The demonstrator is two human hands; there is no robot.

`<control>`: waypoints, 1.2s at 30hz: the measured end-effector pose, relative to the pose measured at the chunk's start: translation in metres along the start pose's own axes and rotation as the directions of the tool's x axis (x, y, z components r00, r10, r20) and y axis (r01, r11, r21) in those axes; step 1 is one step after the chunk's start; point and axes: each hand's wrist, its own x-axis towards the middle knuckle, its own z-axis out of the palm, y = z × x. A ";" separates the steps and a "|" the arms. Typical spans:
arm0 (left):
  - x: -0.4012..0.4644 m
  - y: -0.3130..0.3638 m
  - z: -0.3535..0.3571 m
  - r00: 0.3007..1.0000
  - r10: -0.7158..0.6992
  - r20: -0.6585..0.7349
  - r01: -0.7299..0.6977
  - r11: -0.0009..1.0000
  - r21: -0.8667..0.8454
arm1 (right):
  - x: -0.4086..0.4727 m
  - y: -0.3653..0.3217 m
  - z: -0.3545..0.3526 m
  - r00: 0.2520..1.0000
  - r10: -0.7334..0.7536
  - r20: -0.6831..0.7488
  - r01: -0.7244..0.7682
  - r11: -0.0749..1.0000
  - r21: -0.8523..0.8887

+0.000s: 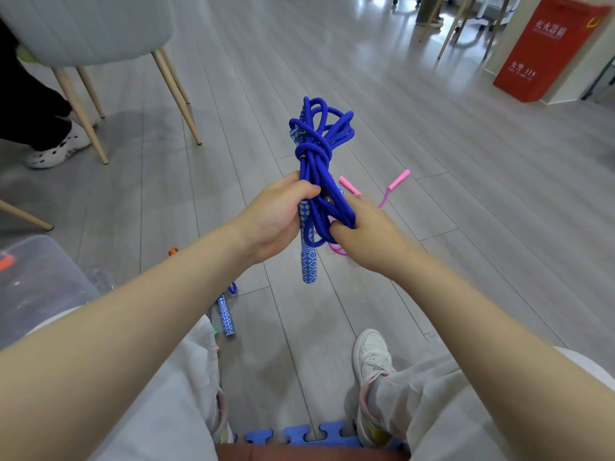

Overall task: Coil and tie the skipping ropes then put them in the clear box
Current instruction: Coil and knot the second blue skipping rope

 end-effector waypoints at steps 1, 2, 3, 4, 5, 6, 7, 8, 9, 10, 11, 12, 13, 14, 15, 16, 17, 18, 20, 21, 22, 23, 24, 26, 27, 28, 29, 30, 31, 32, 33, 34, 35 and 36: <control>0.000 0.000 0.000 1.000 0.005 -0.011 -0.005 1.000 0.001 | 0.000 0.000 0.001 1.000 0.001 0.013 -0.001 1.000 0.004; 0.000 -0.001 0.000 1.000 0.004 -0.029 -0.004 1.000 0.000 | 0.000 0.001 0.003 0.999 0.030 0.040 -0.031 0.999 0.025; 0.000 -0.002 0.000 0.999 -0.003 -0.048 0.003 1.000 -0.004 | 0.000 0.001 0.004 0.994 0.078 0.072 -0.082 0.995 0.058; -0.001 -0.002 0.000 0.998 -0.012 -0.066 0.011 1.000 -0.009 | 0.000 0.002 0.005 0.987 0.120 0.105 -0.129 0.988 0.088; -0.002 -0.003 0.000 0.997 -0.018 -0.080 0.017 1.000 -0.014 | -0.001 0.002 0.005 0.979 0.149 0.139 -0.166 0.979 0.120; -0.003 -0.003 0.001 0.996 -0.020 -0.089 0.018 1.000 -0.015 | -0.001 0.002 0.004 0.973 0.159 0.165 -0.183 0.972 0.145; -0.003 -0.003 0.000 0.996 -0.015 -0.091 0.014 1.000 -0.015 | -0.001 0.002 0.002 0.970 0.160 0.183 -0.191 0.967 0.167; -0.003 -0.002 0.001 0.996 -0.006 -0.085 0.005 1.000 -0.014 | -0.002 0.000 0.001 0.970 0.155 0.189 -0.191 0.962 0.194; -0.003 -0.001 0.001 0.997 0.004 -0.078 -0.005 1.000 -0.014 | -0.002 -0.001 -0.001 0.969 0.148 0.196 -0.192 0.955 0.225; -0.002 0.000 0.000 0.997 0.011 -0.072 -0.012 1.000 -0.015 | -0.002 -0.001 -0.002 0.970 0.142 0.199 -0.191 0.948 0.255; -0.001 0.000 0.000 0.998 0.016 -0.066 -0.018 1.000 -0.020 | -0.002 -0.002 -0.002 0.971 0.135 0.196 -0.187 0.943 0.277; -0.001 0.000 0.000 0.998 0.018 -0.062 -0.020 0.999 -0.025 | -0.003 -0.003 -0.003 0.974 0.129 0.188 -0.180 0.940 0.290; -0.001 0.001 0.000 0.998 0.018 -0.059 -0.020 0.999 -0.028 | -0.003 -0.003 -0.002 0.976 0.123 0.178 -0.172 0.940 0.295; -0.001 0.000 0.000 0.998 0.018 -0.058 -0.019 0.999 -0.026 | -0.003 -0.002 -0.002 0.979 0.117 0.165 -0.161 0.945 0.284; -0.001 0.000 0.000 0.998 0.017 -0.056 -0.019 1.000 -0.023 | -0.003 -0.002 -0.002 0.982 0.112 0.151 -0.148 0.955 0.256; -0.002 0.000 0.000 0.998 0.016 -0.056 -0.017 1.000 -0.020 | -0.003 -0.003 -0.002 0.984 0.110 0.139 -0.139 0.964 0.227; -0.002 0.000 0.000 0.998 0.014 -0.059 -0.015 1.000 -0.020 | -0.003 -0.002 -0.002 0.985 0.107 0.135 -0.134 0.969 0.207; -0.002 0.000 0.000 0.998 0.011 -0.064 -0.013 1.000 -0.020 | -0.003 -0.002 -0.002 0.985 0.107 0.137 -0.134 0.970 0.201; -0.002 -0.001 0.000 0.997 0.012 -0.075 -0.013 1.000 -0.011 | -0.003 -0.002 -0.002 0.983 0.113 0.143 -0.141 0.969 0.201; -0.002 0.000 0.000 0.997 0.016 -0.078 -0.017 1.000 -0.004 | -0.002 -0.002 -0.002 0.983 0.113 0.144 -0.141 0.969 0.205; -0.002 0.000 0.000 0.997 0.020 -0.077 -0.020 1.000 0.006 | -0.002 -0.002 -0.003 0.983 0.110 0.146 -0.139 0.967 0.211; -0.002 0.001 -0.001 0.997 0.021 -0.068 -0.020 0.999 0.028 | -0.002 -0.002 -0.004 0.984 0.100 0.145 -0.131 0.965 0.225; -0.002 0.003 -0.001 0.999 0.021 -0.047 -0.018 0.998 0.064 | -0.001 -0.002 -0.005 0.985 0.095 0.143 -0.128 0.959 0.251; -0.003 0.007 -0.001 1.000 0.021 0.016 -0.023 0.988 0.154 | -0.001 -0.001 -0.009 0.981 0.103 0.164 -0.152 0.935 0.319; -0.004 0.008 0.000 0.999 0.020 0.043 -0.028 0.980 0.198 | -0.001 0.001 -0.011 0.977 0.105 0.188 -0.165 0.924 0.344; -0.005 0.008 0.000 0.999 0.019 0.051 -0.031 0.970 0.243 | -0.001 0.002 -0.012 0.971 0.101 0.217 -0.176 0.916 0.360; -0.006 0.009 0.000 0.999 0.023 0.038 -0.033 0.958 0.285 | -0.002 0.002 -0.013 0.967 0.090 0.239 -0.177 0.910 0.374; -0.007 0.009 0.000 0.999 0.032 0.014 -0.035 0.947 0.321 | -0.004 0.001 -0.012 0.963 0.075 0.258 -0.172 0.911 0.376; -0.007 0.010 0.000 0.999 0.043 -0.011 -0.037 0.935 0.352 | -0.004 0.001 -0.012 0.961 0.075 0.265 -0.172 0.916 0.363; -0.007 0.010 -0.002 0.998 0.052 -0.032 -0.037 0.925 0.379 | -0.004 0.001 -0.012 0.961 0.086 0.263 -0.177 0.922 0.346; -0.006 0.011 -0.004 0.997 0.055 -0.049 -0.030 0.913 0.406 | -0.002 0.000 -0.013 0.959 0.105 0.262 -0.192 0.923 0.332; -0.006 0.012 -0.005 0.997 0.052 -0.062 -0.020 0.903 0.430 | -0.001 0.000 -0.013 0.955 0.133 0.263 -0.219 0.919 0.327; -0.006 0.014 -0.007 0.996 0.046 -0.071 -0.009 0.894 0.448 | 0.000 -0.001 -0.014 0.951 0.164 0.261 -0.246 0.915 0.320; -0.006 0.015 -0.007 0.996 0.040 -0.075 -0.002 0.888 0.460 | 0.002 -0.001 -0.015 0.948 0.194 0.252 -0.269 0.912 0.309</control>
